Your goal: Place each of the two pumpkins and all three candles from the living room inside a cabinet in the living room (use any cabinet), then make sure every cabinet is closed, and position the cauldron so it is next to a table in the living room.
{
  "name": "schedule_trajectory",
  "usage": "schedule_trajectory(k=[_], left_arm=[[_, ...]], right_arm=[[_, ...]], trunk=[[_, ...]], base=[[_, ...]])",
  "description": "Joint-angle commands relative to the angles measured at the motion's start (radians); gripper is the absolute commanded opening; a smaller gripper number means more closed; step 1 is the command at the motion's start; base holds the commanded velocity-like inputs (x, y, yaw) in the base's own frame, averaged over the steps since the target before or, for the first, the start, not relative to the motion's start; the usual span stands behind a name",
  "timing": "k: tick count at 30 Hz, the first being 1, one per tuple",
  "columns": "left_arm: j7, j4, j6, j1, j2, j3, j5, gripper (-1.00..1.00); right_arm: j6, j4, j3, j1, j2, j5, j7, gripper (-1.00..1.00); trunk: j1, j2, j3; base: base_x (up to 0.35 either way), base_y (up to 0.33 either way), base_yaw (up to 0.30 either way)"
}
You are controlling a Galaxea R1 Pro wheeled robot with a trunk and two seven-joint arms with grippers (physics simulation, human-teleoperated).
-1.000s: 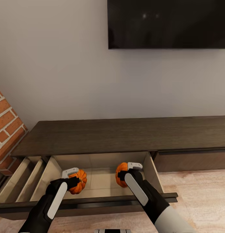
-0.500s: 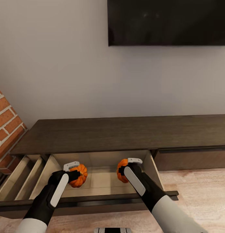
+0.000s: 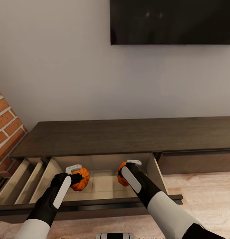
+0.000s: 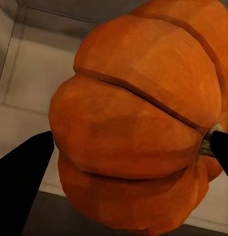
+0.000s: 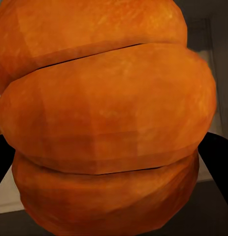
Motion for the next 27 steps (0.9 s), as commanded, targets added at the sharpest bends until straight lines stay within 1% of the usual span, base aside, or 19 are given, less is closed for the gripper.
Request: schedule_trajectory(k=[1,4,6,8,9,14,20,21,27], left_arm=[[0.010,-0.001,0.001,-0.001,0.000,-0.003,0.010,-1.00],[0.010,-0.001,0.001,-0.001,-0.003,-0.004,0.009,-1.00],[0.010,-0.001,0.001,-0.002,-0.003,-0.004,0.009,-1.00],[0.011,-0.001,0.001,-0.002,-0.004,-0.004,0.007,-1.00],[0.011,-0.001,0.001,-0.002,-0.004,-0.004,0.005,-1.00],[0.011,-0.002,0.001,-0.002,-0.007,-0.005,0.002,-1.00],[0.010,-0.011,0.001,-0.002,-0.006,-0.005,0.000,-1.00],[0.010,-0.012,0.001,-0.002,-0.006,-0.006,0.001,1.00],[0.009,-0.013,0.001,-0.002,-0.007,-0.006,0.000,1.00]], right_arm=[[0.000,0.005,0.004,-0.004,0.000,-0.009,-0.009,-1.00],[-0.003,0.018,0.004,-0.008,0.001,-0.009,-0.008,-1.00],[-0.005,0.036,0.004,-0.012,0.002,-0.008,-0.007,-1.00],[-0.008,0.062,0.003,-0.029,0.002,-0.009,-0.005,-1.00],[-0.011,0.070,0.003,-0.034,0.002,-0.009,0.000,-1.00],[-0.025,0.130,0.004,-0.067,0.002,-0.008,0.039,-1.00],[-0.037,0.161,0.003,-0.080,0.002,-0.008,0.063,-1.00],[-0.039,0.162,0.004,-0.080,0.002,-0.008,0.066,-1.00],[-0.041,0.163,0.004,-0.081,0.002,-0.008,0.069,-1.00]], trunk=[[0.000,-0.001,-0.005],[0.001,-0.001,-0.016],[0.001,-0.001,-0.016],[0.001,-0.001,-0.016],[0.001,-0.001,-0.016],[0.004,-0.003,-0.036],[0.004,-0.003,-0.036],[0.004,-0.003,-0.036],[0.004,-0.003,-0.036]], base=[[0.000,0.000,0.000],[0.000,0.000,0.000],[0.000,0.000,0.000],[0.000,0.000,0.000],[0.000,0.000,0.000],[0.000,0.000,0.000],[0.000,0.000,0.000],[0.000,0.000,0.000],[0.000,0.000,0.000]])
